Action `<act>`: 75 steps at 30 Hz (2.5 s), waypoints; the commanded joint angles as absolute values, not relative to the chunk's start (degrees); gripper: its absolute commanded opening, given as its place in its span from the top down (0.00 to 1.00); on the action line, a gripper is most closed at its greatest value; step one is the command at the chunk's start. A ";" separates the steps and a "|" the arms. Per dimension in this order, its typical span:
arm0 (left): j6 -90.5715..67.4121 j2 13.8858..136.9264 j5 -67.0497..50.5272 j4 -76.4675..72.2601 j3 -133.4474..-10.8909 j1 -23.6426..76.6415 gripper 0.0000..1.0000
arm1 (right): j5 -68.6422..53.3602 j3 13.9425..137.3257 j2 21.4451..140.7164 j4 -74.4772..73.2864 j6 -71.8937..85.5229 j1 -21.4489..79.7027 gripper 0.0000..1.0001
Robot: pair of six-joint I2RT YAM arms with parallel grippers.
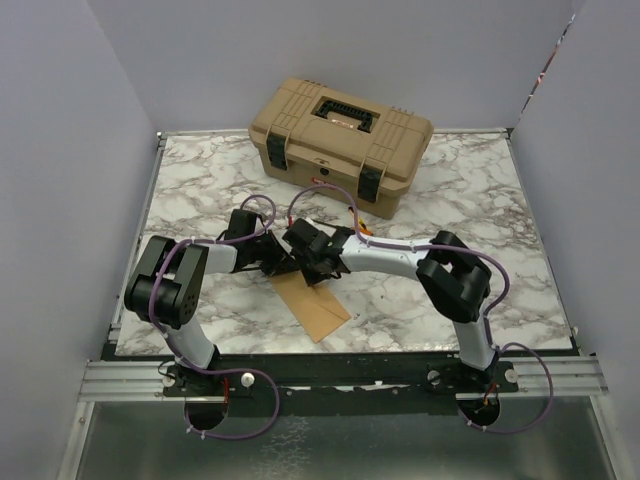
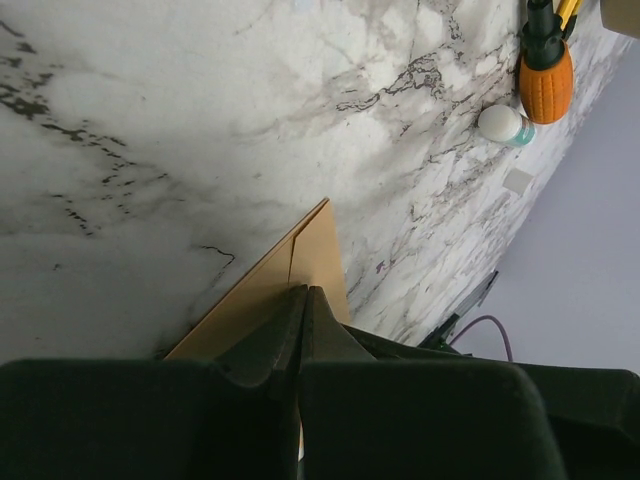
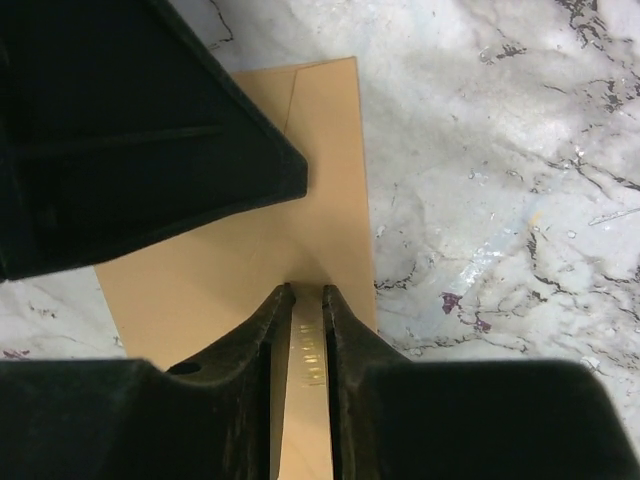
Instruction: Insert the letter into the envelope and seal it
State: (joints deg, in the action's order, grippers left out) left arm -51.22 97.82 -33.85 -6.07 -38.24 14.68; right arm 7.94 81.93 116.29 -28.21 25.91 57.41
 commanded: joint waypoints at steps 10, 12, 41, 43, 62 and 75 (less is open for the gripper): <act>-47.16 103.08 -24.98 1.58 -36.30 14.42 1.00 | 6.23 71.58 114.14 -34.58 21.66 62.73 0.75; -47.11 103.13 -24.81 1.53 -36.07 14.44 1.00 | 6.81 69.52 113.32 -34.96 22.68 62.74 0.76; -43.15 96.32 -31.06 1.63 -39.42 14.72 0.97 | 6.19 66.08 91.95 -44.86 28.80 60.62 0.79; -42.06 92.85 -32.58 3.02 -41.51 14.69 0.84 | 8.93 69.00 88.71 -44.29 31.10 58.10 0.69; -31.30 63.46 -2.98 14.18 -42.36 14.68 0.01 | 28.28 70.70 94.40 -35.88 60.53 44.51 0.54; -31.37 64.35 -8.29 15.42 -40.87 14.67 0.01 | 21.82 67.91 102.77 -15.19 27.04 43.56 0.59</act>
State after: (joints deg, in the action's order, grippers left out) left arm -32.25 64.45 -6.87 14.31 -42.19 14.70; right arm 26.87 70.96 104.36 -26.15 47.90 43.64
